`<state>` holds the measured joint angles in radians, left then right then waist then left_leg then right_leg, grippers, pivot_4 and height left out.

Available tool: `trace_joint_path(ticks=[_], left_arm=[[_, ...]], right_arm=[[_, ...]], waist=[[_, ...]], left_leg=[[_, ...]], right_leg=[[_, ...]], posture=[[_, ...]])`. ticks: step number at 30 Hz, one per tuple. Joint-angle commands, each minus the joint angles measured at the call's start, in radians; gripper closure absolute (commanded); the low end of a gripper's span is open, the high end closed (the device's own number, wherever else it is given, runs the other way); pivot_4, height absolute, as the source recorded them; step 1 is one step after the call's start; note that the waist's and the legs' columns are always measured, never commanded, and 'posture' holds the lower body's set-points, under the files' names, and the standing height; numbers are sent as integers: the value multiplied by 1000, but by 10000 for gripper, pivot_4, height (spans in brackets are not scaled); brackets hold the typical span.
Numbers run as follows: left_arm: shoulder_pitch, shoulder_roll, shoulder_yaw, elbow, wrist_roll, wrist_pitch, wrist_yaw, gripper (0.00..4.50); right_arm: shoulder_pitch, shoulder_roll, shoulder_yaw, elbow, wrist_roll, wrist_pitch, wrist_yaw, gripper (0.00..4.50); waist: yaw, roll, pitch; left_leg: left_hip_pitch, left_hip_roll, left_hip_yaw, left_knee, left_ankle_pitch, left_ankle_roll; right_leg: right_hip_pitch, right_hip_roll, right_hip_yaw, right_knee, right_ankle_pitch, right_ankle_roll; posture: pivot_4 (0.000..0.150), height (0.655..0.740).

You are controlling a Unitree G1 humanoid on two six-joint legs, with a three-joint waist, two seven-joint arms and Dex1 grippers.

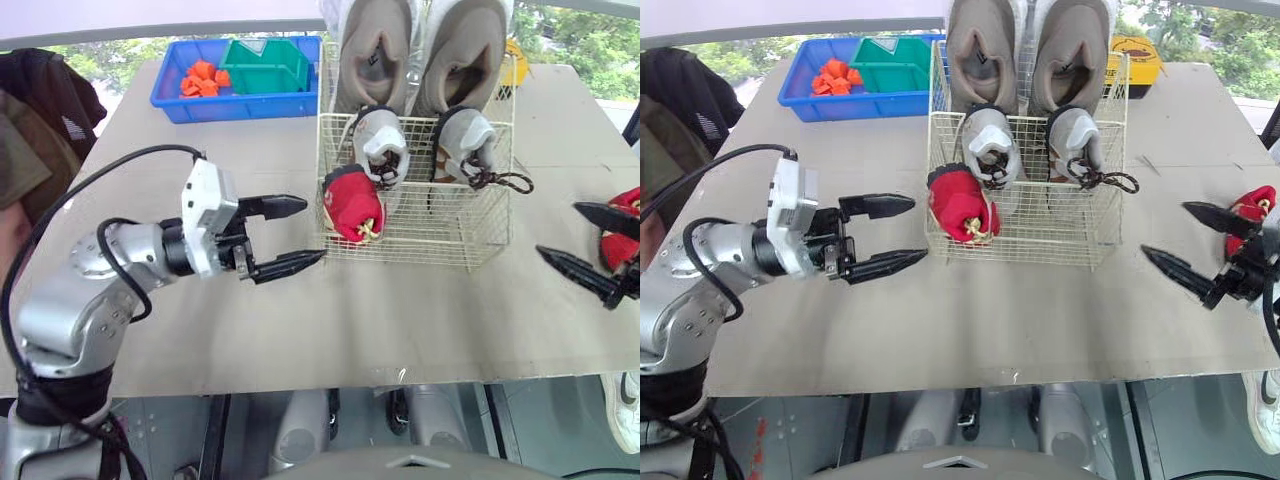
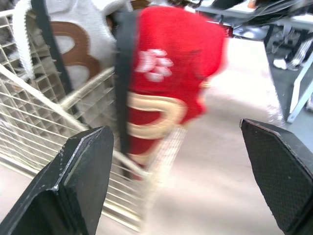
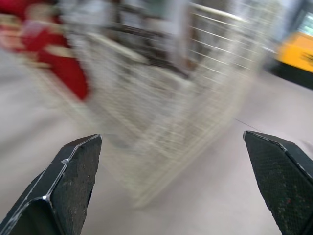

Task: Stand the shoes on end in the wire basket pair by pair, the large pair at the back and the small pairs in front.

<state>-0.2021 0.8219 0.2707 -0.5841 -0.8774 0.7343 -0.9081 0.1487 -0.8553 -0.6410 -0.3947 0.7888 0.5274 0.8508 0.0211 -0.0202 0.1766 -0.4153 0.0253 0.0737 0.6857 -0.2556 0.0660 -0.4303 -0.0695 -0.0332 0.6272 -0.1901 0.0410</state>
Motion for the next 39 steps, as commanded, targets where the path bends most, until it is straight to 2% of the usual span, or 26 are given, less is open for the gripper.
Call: trace_joint_path(ticks=[1,3,5,8,10,14,18,21,23,25,31,32,39], left_arm=[[41,55,98,-124,-175,125,117,546],[53,99,114,-166,-314,182,168,546],[-1,94,71,-174,-453,182,216,546],[-96,45,-36,-187,-508,167,295,546],[-144,-2,-78,-186,-513,140,333,546],[-217,-85,-177,-177,-429,104,349,546],[-237,-124,-221,-163,-370,78,326,546],[-223,-129,-229,-159,-334,56,296,546],[-217,-139,-235,-160,-317,43,290,0],[-214,-145,-238,-161,-305,36,282,0],[-212,-150,-251,-148,-256,17,244,0],[-215,-154,-256,-145,-250,15,241,0],[-218,-169,-267,-120,-205,-6,204,0]], right_arm=[[-41,-47,-70,69,-21,54,-75,0],[-100,-115,-46,171,-51,123,-117,0],[-175,-200,12,318,-111,174,-132,0],[-304,-267,98,528,-161,234,-134,0],[-396,-296,169,650,-223,251,-154,0],[-593,-328,377,937,-410,176,-128,0],[-850,-293,517,1226,-556,104,-127,0],[-978,-250,606,1361,-645,119,-117,0],[-1034,-232,634,1429,-686,110,-103,5119],[-1072,-223,649,1473,-712,118,-86,12354],[-1107,-184,697,1505,-783,135,-66,42663],[-1112,-176,686,1513,-782,141,-85,43919],[-1066,-166,605,1471,-745,188,-95,43919]], waist=[[-2,0,0],[-6,0,0],[-7,3,0],[-5,3,-1],[-7,3,-1],[-10,3,-1],[-21,4,0],[-29,4,0],[-32,4,0],[-32,4,0],[-30,4,0],[-30,4,0],[-31,4,-1]], left_leg=[[0,0,0,0,0,0],[0,0,0,0,0,0],[1,-1,1,0,0,0],[1,-2,1,0,0,0],[2,-3,1,0,0,1],[1,-5,1,0,0,1],[1,-5,4,0,1,0],[1,-3,2,-1,1,0],[1,-3,2,-1,1,-1],[0,-3,3,-1,1,-2],[0,-3,2,-1,2,-3],[0,-3,2,-1,2,-3],[1,-3,2,-1,2,-3]], right_leg=[[0,0,0,0,0,0],[0,0,0,0,0,0],[0,0,1,0,0,0],[1,0,1,0,0,0],[2,1,1,0,2,-3],[1,3,3,-1,2,-4],[0,5,7,-1,2,-3],[-1,6,6,-1,2,-3],[-1,7,6,-1,2,-3],[-1,6,6,-1,2,-3],[-1,6,6,-1,2,-3],[-1,6,6,-1,2,-3],[0,6,6,-1,2,-3]], posture=[[1500,7400],[1500,7400],[1500,7400],[1500,7400],[1500,7400],[1500,7400],[1500,7400],[1500,7400],[1500,7400],[1500,7400],[1500,7400],[1500,7400],[1500,7400]])
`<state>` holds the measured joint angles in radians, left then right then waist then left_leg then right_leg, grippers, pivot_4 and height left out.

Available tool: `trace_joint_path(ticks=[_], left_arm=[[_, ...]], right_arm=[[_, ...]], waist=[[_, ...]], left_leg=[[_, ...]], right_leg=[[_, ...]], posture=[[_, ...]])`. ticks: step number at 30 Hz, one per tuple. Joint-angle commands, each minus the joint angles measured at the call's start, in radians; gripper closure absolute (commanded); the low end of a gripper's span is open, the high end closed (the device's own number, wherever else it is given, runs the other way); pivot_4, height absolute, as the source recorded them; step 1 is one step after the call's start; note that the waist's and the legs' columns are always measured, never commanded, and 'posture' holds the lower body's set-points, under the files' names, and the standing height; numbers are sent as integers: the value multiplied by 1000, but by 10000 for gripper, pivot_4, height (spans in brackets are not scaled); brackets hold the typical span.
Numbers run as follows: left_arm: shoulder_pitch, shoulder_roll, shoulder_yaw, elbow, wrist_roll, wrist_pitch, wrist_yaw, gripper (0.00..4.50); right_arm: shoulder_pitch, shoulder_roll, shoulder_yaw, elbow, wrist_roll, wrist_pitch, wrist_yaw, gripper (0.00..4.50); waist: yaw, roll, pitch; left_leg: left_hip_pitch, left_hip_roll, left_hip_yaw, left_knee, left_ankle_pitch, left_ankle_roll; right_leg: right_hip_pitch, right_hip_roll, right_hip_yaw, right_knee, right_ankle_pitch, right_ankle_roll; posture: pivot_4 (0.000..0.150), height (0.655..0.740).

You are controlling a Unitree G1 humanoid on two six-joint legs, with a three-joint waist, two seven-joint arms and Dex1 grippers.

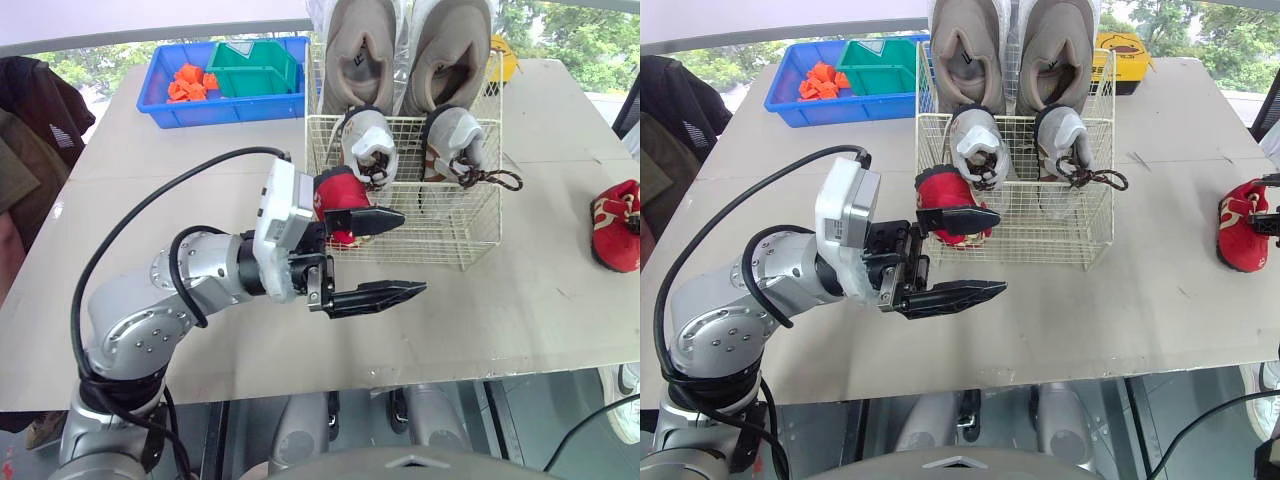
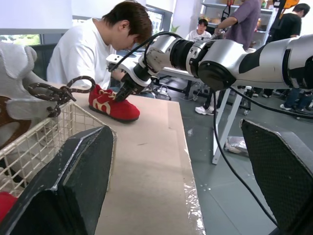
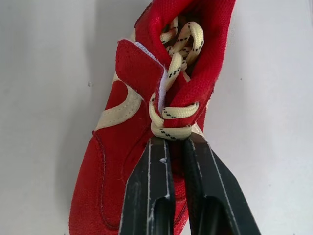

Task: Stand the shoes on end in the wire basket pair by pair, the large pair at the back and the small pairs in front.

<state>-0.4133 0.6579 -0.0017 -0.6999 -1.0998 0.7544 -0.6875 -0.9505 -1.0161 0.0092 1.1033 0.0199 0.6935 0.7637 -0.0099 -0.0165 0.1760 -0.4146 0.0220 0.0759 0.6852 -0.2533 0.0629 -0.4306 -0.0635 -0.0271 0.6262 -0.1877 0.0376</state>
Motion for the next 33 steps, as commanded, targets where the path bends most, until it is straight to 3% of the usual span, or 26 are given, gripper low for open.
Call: trace_joint_path(ticks=[1,6,13,20,25,33], left_arm=[[-6,-6,4,-3,21,-28,-18,0],[7,-7,17,0,24,-33,-29,0],[-4,-6,28,22,-6,-24,-43,0],[-34,-21,12,59,1,-24,-65,0],[-60,-26,5,80,17,-25,-80,0],[-59,-30,7,74,17,-19,-64,0]], right_arm=[[48,-9,-74,-48,40,26,-15,43919],[197,-26,-260,-303,168,106,-20,43919],[549,33,-596,-972,393,390,-34,43919],[578,217,-816,-1406,622,547,-119,43919],[630,320,-842,-1530,723,620,-179,43919],[806,289,-714,-1561,732,604,-181,43919]], waist=[[1,0,0],[0,0,0],[1,1,-1],[2,1,-1],[9,1,-1],[22,1,-1]], left_leg=[[0,0,0,0,0,0],[0,1,0,0,0,0],[0,2,-1,-1,-1,2],[1,2,-1,0,-2,3],[0,2,-1,0,-2,3],[-1,1,-1,0,-2,4]], right_leg=[[0,0,0,0,0,0],[0,0,0,0,2,4],[0,0,-1,1,2,5],[0,0,-1,1,1,9],[0,0,-1,1,1,9],[0,-1,0,0,1,3]], posture=[[1500,7400],[1500,7400],[1500,7400],[1500,7400],[1500,7400],[1500,7400]])
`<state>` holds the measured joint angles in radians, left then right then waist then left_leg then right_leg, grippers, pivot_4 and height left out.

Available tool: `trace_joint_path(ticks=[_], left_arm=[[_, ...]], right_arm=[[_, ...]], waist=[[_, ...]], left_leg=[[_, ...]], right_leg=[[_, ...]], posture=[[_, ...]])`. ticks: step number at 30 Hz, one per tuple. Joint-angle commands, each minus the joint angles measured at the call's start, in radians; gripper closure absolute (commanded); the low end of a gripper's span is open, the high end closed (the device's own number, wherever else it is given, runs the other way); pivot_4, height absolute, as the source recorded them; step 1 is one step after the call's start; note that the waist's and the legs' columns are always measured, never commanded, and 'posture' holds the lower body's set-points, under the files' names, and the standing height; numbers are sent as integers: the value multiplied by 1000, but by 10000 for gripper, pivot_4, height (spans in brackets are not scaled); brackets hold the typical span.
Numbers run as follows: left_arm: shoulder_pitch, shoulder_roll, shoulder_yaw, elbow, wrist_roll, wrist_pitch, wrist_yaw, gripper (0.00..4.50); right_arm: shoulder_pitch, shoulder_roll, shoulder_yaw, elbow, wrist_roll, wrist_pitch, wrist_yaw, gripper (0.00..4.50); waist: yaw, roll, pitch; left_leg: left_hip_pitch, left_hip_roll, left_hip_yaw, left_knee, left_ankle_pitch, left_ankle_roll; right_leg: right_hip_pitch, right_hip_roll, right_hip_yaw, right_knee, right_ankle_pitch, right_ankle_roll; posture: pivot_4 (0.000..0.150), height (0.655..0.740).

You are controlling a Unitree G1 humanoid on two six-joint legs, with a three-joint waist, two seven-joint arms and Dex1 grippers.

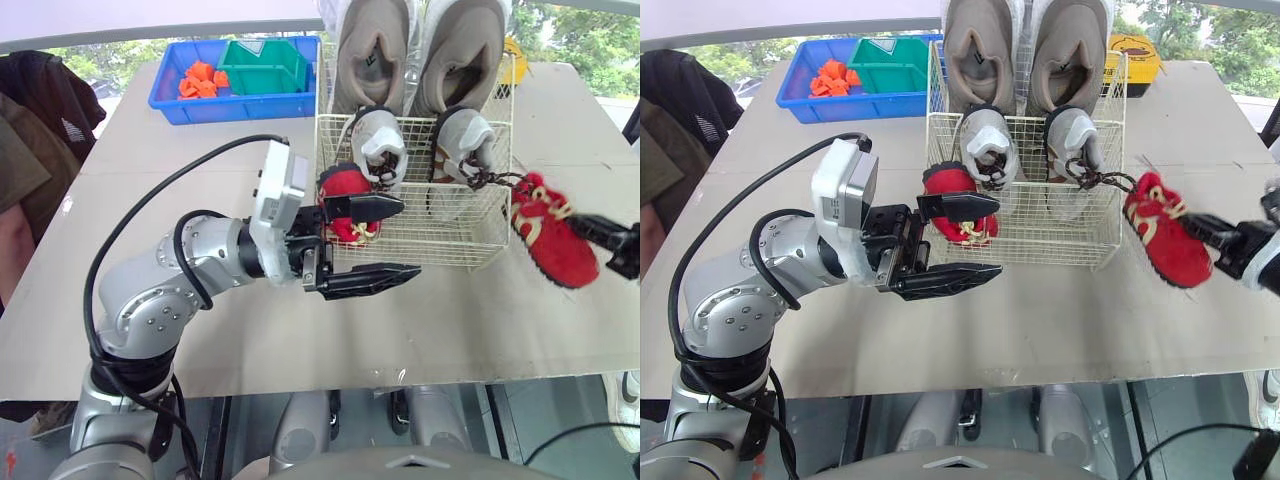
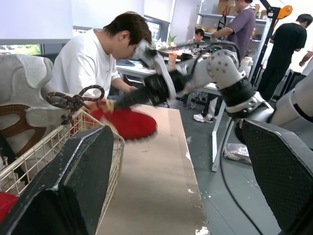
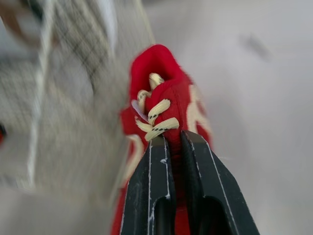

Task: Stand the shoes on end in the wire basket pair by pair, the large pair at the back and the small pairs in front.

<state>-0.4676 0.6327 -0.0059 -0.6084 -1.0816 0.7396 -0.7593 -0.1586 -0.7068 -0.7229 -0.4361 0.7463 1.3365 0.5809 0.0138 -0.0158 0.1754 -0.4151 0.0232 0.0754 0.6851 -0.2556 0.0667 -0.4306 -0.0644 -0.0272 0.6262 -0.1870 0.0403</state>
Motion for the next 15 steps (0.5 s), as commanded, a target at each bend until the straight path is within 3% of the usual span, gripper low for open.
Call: trace_joint_path(ticks=[1,10,15], left_arm=[[-4,-5,11,-20,-1,-4,10,0],[7,-1,15,-48,-4,0,52,0],[5,9,13,-51,-4,6,48,0]], right_arm=[[27,-24,31,-19,0,-53,4,43919],[198,-177,178,34,-37,-164,155,43919],[171,-320,307,144,-135,-300,237,20752]], waist=[[-3,0,0],[-3,0,0],[-2,-1,0]], left_leg=[[0,0,0,0,0,0],[1,0,0,1,0,0],[1,0,0,1,0,1]], right_leg=[[0,0,0,0,0,0],[0,0,1,0,-2,3],[0,1,0,0,-3,3]], posture=[[1500,7400],[1500,7400],[1500,7400]])
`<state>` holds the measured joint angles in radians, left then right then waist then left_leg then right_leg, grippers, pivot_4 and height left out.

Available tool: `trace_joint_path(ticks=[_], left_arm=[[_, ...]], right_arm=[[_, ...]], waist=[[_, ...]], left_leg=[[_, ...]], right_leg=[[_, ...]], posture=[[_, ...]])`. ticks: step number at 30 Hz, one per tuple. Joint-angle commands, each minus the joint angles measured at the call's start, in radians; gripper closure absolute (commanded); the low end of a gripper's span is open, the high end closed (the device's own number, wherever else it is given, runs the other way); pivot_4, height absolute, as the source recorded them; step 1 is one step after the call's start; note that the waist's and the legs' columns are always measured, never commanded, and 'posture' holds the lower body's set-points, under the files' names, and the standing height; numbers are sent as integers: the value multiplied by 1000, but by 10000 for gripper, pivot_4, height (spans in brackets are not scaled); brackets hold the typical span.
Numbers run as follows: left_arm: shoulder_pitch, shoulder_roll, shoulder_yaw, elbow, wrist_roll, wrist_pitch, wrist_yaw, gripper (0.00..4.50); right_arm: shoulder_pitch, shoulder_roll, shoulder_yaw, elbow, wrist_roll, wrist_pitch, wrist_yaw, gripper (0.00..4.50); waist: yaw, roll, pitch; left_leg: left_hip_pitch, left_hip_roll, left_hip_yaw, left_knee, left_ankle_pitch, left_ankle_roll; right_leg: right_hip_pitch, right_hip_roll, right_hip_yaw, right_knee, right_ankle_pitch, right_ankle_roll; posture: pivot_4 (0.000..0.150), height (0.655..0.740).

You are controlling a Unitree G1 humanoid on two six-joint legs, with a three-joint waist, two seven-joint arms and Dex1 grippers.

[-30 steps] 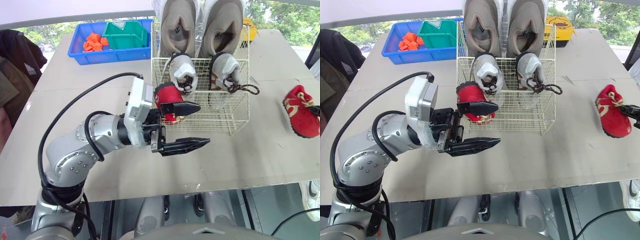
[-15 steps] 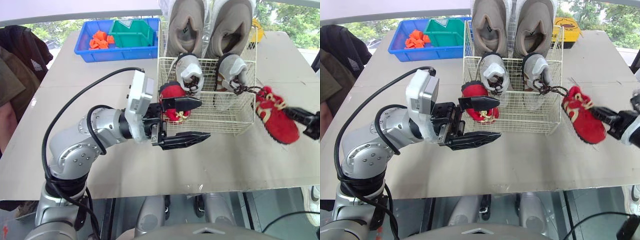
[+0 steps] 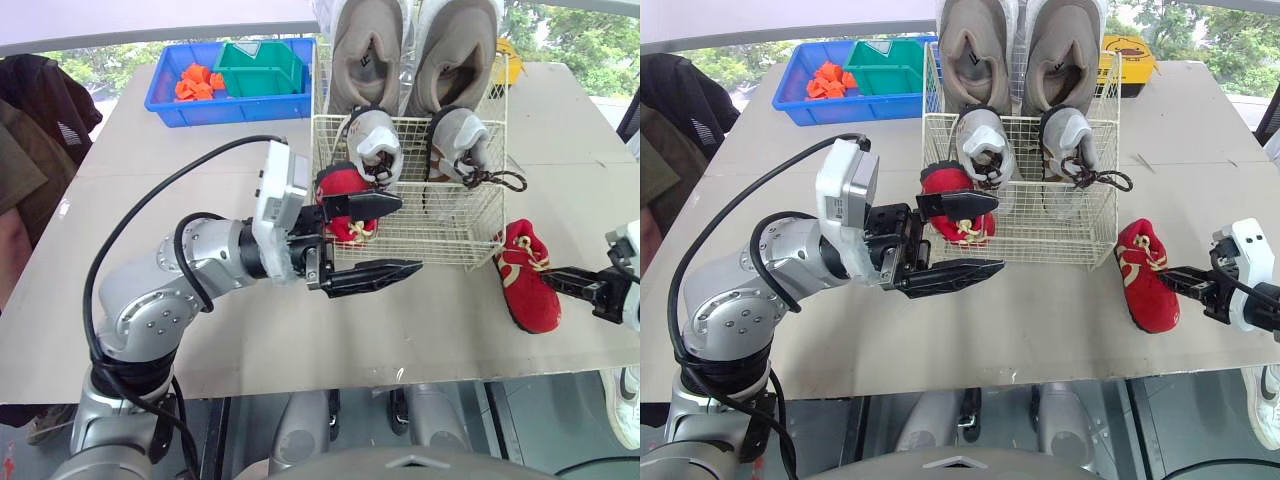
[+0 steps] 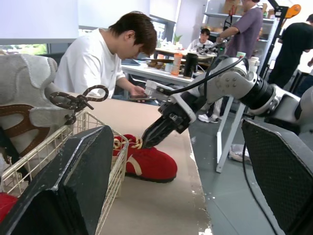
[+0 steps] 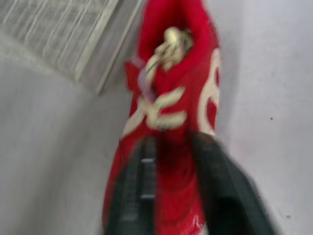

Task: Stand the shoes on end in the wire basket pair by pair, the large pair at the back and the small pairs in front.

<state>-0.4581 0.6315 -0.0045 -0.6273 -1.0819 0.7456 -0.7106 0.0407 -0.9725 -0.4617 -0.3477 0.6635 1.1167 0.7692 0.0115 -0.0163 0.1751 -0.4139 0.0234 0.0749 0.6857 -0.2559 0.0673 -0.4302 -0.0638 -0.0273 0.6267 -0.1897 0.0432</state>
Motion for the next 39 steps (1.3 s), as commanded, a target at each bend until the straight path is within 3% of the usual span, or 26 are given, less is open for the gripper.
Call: trace_joint_path(ticks=[1,3,10,13,17,20,26,30,33,35,37,39], left_arm=[[-3,19,14,-33,-12,5,-14,0],[5,41,22,-36,-27,13,-48,0],[36,102,26,-54,-20,-4,-157,0],[41,108,32,-64,-22,-10,-176,0],[44,120,40,-67,-15,-20,-202,0],[47,124,51,-60,-30,-15,-204,0],[33,132,86,-25,-166,43,-189,0],[56,151,123,-2,-241,70,-187,0],[71,107,159,2,-258,24,-144,0],[98,89,190,-7,-244,-8,-149,0],[125,82,217,-23,-228,-31,-151,0],[170,100,246,-39,-231,-33,-162,0]], right_arm=[[-54,-78,78,91,-66,-102,69,15928],[-116,-119,147,160,-90,-134,115,7425],[-406,-189,486,367,-166,-100,320,7425],[-458,-190,569,408,-192,-82,368,14647],[-467,-183,593,420,-210,-80,386,33885],[-369,-187,425,347,-142,-24,345,44850],[-87,-79,-158,27,140,170,364,44850],[-121,106,-456,-225,461,194,206,44850],[-193,222,-427,-416,468,11,16,44850],[-253,302,-311,-518,300,-158,-121,44850],[-283,361,-202,-554,253,-201,-221,44850],[-256,356,-31,-599,25,-337,-288,44850]], waist=[[-1,0,0],[-1,0,0],[0,-1,1],[6,-1,1],[3,-2,1],[7,-2,1],[13,-1,1],[-5,-2,1],[-17,-1,0],[-21,-1,0],[-22,-1,0],[-20,-1,0]], left_leg=[[0,0,0,0,0,0],[0,0,1,0,0,0],[-1,0,0,0,0,0],[-2,0,-1,0,0,0],[-2,0,-1,0,0,0],[-2,1,-2,0,0,0],[-3,1,-2,-1,0,-1],[-2,3,-2,0,0,0],[1,4,-1,-1,0,0],[1,4,-2,-1,0,-1],[0,3,-2,-1,0,-1],[0,2,-1,-1,1,-3]], right_leg=[[0,0,0,0,0,0],[0,0,1,0,0,0],[-1,0,0,0,0,0],[-1,0,-2,-1,0,-1],[-1,-1,-1,-2,1,-2],[-1,-1,-2,-1,0,-1],[-1,-1,-3,-1,2,3],[-1,0,-2,0,1,6],[0,2,-1,1,1,5],[0,2,-1,1,-1,2],[-1,1,-1,1,-1,2],[-1,0,0,0,-1,2]], posture=[[1500,7400],[1500,7400],[1500,7400],[1500,7400],[1500,7400],[1500,7400],[1500,7400],[1500,7400],[1500,7400],[1500,7400],[1500,7400],[1500,7400]])
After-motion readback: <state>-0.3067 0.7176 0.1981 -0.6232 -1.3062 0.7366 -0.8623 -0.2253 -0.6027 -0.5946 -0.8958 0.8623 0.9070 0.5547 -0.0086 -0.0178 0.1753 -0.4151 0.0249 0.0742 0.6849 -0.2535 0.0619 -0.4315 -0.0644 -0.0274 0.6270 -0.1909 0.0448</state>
